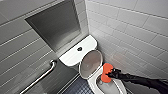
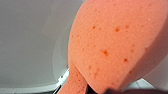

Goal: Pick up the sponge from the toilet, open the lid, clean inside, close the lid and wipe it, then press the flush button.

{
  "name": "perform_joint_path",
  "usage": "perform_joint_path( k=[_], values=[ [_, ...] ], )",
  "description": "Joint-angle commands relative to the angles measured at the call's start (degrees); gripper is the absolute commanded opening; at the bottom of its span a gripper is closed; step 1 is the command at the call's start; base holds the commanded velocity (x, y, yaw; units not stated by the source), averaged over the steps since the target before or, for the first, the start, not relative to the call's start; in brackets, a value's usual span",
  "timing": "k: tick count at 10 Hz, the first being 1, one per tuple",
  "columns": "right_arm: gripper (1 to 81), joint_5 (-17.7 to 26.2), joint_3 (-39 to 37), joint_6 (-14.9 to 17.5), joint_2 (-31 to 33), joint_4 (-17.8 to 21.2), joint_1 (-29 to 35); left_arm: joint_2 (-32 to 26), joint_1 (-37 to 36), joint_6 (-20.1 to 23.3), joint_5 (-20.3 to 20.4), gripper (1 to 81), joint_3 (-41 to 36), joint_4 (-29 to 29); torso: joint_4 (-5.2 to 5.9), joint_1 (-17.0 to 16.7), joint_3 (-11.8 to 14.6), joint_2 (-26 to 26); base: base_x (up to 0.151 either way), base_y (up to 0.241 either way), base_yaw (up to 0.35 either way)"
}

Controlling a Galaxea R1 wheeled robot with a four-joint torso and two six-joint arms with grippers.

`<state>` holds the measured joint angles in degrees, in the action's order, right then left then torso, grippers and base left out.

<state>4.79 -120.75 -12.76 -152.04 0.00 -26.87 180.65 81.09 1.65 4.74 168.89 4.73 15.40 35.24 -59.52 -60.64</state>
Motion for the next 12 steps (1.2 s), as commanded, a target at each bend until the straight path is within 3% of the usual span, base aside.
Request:
perform_joint_path(
  k=[1,2,3,4,6,7,12],
  values=[
    [1.0,2.6,1.1,-0.1,-0.1,1.1,9.2,-0.7,1.7,0.2,-4.7,81.1,0.7,-0.2,0.00,0.0,-2.8,0.0,0.000,0.000,0.000],
    [1.0,2.6,1.1,-0.1,-0.5,1.1,9.5,-0.7,1.7,0.2,-4.7,81.1,0.7,-0.2,0.00,0.0,-6.5,0.0,0.000,0.000,0.000],
    [1.0,2.6,0.9,-0.1,-0.8,1.0,9.5,-0.7,1.8,0.2,-4.7,81.1,0.6,-0.2,0.00,0.0,-7.7,0.0,0.000,0.000,0.000],
    [1.0,2.6,0.9,-0.1,-1.0,1.0,9.5,-0.8,1.9,0.2,-4.7,81.1,0.5,-0.2,0.00,0.0,-6.0,0.0,0.000,0.000,0.000],
    [1.0,2.5,0.9,-0.1,-1.1,1.0,9.9,-0.8,1.8,0.2,-4.7,81.1,0.4,-0.2,0.00,0.0,-8.8,0.0,0.000,0.000,0.000],
    [1.0,2.4,0.9,-0.1,-1.1,1.0,10.2,-0.8,1.9,0.2,-4.7,81.1,0.3,-0.2,0.00,0.0,-7.1,0.0,0.000,0.000,0.000],
    [1.0,2.7,-2.4,-0.1,-4.3,0.9,12.0,-0.9,2.1,0.2,-4.7,81.1,0.2,-0.5,0.00,0.0,-8.2,0.1,0.000,0.000,0.000]
  ],
)
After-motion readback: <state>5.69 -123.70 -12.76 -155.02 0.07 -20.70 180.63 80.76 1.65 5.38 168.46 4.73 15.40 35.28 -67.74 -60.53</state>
